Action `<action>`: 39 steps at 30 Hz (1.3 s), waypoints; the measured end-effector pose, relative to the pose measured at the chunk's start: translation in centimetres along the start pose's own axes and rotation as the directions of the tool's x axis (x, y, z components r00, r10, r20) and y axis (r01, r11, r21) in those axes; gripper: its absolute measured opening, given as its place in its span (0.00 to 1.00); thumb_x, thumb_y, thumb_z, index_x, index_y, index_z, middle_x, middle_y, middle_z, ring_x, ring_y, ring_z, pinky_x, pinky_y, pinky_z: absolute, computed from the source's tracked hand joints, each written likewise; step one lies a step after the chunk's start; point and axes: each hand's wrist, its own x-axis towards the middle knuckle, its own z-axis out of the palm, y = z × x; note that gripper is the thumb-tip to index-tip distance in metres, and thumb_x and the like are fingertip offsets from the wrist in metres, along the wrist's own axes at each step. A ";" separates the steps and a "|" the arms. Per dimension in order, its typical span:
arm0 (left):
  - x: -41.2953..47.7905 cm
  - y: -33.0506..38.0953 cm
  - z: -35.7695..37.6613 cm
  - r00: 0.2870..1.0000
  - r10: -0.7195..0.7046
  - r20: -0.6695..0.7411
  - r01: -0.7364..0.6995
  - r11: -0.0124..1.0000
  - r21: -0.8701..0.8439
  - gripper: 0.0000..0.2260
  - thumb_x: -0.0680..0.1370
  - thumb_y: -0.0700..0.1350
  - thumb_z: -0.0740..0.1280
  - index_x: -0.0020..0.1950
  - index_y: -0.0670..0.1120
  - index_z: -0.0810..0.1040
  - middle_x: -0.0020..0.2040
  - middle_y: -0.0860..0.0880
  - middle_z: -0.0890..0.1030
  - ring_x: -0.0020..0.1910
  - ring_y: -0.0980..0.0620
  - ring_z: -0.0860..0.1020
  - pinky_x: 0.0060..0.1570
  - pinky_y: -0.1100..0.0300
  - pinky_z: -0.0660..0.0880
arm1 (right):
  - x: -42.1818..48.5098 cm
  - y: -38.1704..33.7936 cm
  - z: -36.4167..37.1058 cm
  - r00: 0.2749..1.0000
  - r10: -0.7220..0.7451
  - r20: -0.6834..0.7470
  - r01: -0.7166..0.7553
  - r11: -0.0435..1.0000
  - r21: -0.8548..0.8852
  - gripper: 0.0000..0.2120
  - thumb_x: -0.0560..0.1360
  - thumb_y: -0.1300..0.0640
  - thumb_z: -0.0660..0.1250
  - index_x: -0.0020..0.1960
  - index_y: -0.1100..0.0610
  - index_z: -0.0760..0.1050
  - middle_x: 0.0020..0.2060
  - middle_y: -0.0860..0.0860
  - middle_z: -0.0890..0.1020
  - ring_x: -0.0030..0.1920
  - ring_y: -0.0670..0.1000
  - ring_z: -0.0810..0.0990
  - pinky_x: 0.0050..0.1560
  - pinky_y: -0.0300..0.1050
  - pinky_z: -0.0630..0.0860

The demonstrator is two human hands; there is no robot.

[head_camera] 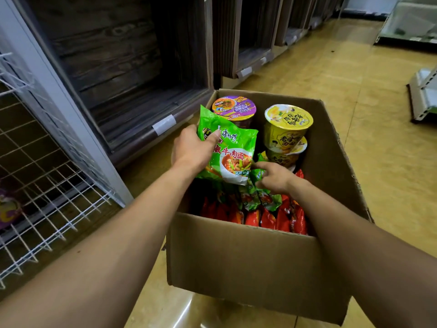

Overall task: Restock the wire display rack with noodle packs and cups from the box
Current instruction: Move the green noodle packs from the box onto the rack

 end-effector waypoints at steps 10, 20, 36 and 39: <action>-0.1 0.0 0.0 0.999 0.008 -0.047 -0.006 0.999 0.040 0.17 0.78 0.61 0.68 0.57 0.49 0.81 0.54 0.51 0.85 0.53 0.47 0.82 0.52 0.54 0.76 | 0.3 1.8 0.1 0.990 0.075 -0.117 -0.102 0.965 -0.241 0.08 0.79 0.55 0.68 0.56 0.51 0.72 0.59 0.56 0.79 0.57 0.56 0.77 0.56 0.47 0.73; -0.2 -0.4 -0.4 0.999 0.010 0.053 -0.004 0.995 -0.104 0.21 0.74 0.62 0.71 0.61 0.53 0.80 0.52 0.54 0.85 0.52 0.50 0.84 0.58 0.48 0.80 | -1.3 2.5 -3.5 0.869 0.197 -0.454 -0.060 0.952 0.299 0.15 0.83 0.57 0.59 0.68 0.58 0.69 0.59 0.57 0.76 0.58 0.58 0.75 0.57 0.50 0.70; -1.1 -0.6 -1.0 0.994 -0.060 0.093 0.085 0.950 -0.301 0.20 0.73 0.57 0.73 0.62 0.52 0.80 0.53 0.52 0.86 0.51 0.49 0.85 0.58 0.44 0.80 | -3.6 -0.1 -7.7 0.537 0.396 -0.745 0.195 0.801 0.566 0.14 0.83 0.56 0.58 0.67 0.55 0.70 0.59 0.55 0.77 0.58 0.55 0.76 0.54 0.45 0.70; -1.1 -0.5 -1.1 0.993 -0.077 0.093 0.103 0.941 -0.323 0.21 0.72 0.57 0.73 0.62 0.52 0.80 0.52 0.51 0.86 0.49 0.48 0.85 0.57 0.43 0.81 | -3.7 -0.7 -7.9 0.583 0.398 -0.708 0.262 0.733 0.627 0.11 0.82 0.56 0.60 0.62 0.52 0.74 0.54 0.52 0.78 0.56 0.55 0.78 0.56 0.48 0.74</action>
